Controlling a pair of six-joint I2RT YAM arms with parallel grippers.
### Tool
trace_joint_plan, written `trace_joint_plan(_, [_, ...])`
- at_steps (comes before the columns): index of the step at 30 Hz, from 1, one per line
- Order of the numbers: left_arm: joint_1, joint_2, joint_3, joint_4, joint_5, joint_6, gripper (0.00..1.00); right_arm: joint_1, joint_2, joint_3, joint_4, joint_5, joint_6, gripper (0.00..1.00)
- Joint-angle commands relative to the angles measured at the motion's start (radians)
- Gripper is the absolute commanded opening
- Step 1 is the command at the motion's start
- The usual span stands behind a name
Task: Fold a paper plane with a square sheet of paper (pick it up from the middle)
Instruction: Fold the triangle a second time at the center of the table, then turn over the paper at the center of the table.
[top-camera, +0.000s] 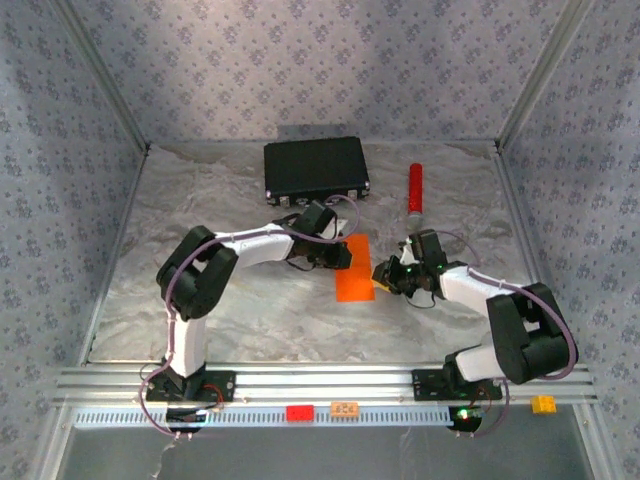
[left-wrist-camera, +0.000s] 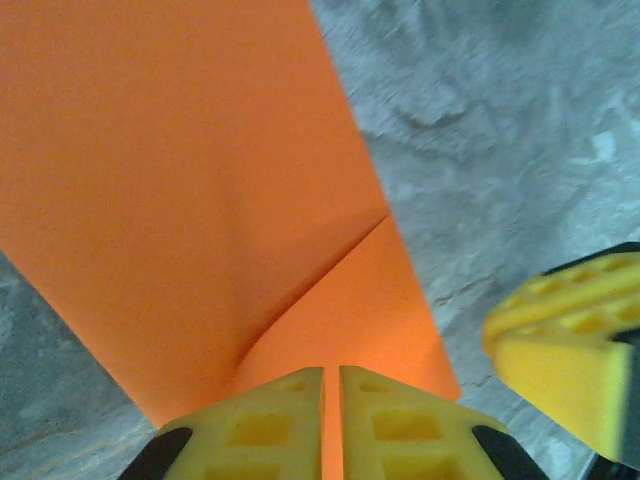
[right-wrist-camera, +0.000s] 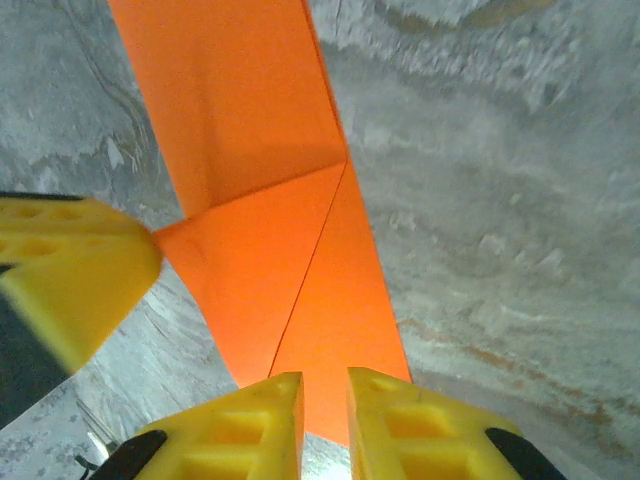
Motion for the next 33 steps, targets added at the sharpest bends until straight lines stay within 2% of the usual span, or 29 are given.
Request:
trace_joint_plan(1, [-0.001, 0.039, 0.01, -0.053, -0.006, 0.034, 0.1, 0.022, -0.019, -0.014, -0.035, 0.026, 0.019, 0.24])
trace_joint_plan(14, [-0.005, 0.055, -0.077, -0.041, 0.014, 0.056, 0.04, 0.078, -0.015, -0.017, -0.073, 0.044, 0.033, 0.35])
trace_joint_plan(24, [-0.005, 0.052, -0.085, -0.041, 0.02, 0.061, 0.04, 0.096, 0.008, 0.005, -0.12, 0.07, 0.021, 0.38])
trace_joint_plan(33, [-0.005, 0.048, -0.094, -0.039, 0.021, 0.062, 0.03, 0.106, 0.05, 0.014, -0.065, 0.044, 0.038, 0.41])
